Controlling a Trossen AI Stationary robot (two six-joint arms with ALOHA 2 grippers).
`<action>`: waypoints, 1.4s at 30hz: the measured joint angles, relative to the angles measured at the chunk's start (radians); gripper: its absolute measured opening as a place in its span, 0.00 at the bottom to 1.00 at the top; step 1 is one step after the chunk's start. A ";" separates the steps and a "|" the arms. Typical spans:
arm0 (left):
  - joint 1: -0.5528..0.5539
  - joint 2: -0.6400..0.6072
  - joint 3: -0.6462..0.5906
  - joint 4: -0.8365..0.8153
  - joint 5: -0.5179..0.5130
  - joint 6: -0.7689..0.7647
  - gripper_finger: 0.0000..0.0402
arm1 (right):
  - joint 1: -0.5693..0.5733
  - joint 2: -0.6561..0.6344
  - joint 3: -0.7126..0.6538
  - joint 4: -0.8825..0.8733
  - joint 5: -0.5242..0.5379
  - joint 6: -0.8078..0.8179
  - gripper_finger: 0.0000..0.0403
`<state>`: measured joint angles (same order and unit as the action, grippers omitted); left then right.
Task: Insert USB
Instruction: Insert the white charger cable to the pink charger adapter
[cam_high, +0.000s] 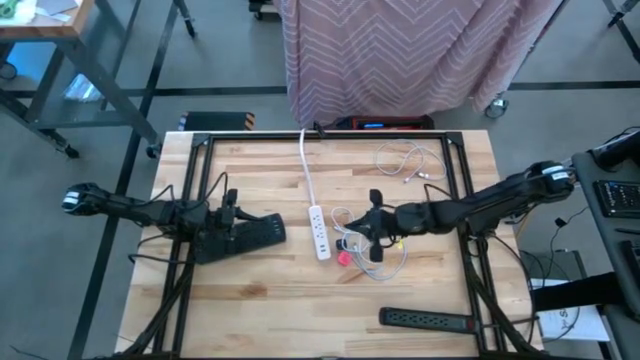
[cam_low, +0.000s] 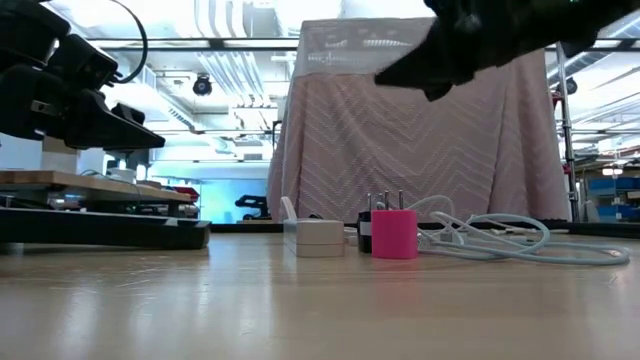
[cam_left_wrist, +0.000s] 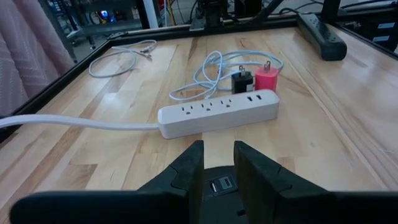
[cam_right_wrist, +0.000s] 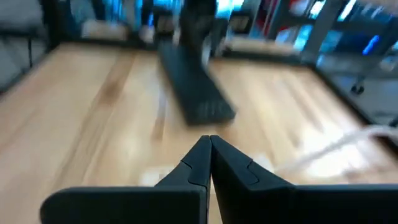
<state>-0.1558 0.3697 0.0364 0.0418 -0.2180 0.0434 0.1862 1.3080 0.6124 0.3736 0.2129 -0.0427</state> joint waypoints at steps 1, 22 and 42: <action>0.000 0.001 0.000 0.003 0.000 0.000 0.19 | 0.010 -0.010 0.009 -0.050 -0.009 0.001 0.01; 0.000 0.010 0.000 0.009 0.000 0.000 0.19 | 0.147 0.320 0.143 -0.103 0.059 0.392 0.53; 0.001 0.010 0.000 0.109 -0.109 0.051 0.19 | 0.161 0.517 0.244 -0.293 0.132 0.548 0.57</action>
<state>-0.1549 0.3801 0.0360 0.1508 -0.3272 0.0948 0.3473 1.8248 0.8562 0.0810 0.3444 0.5050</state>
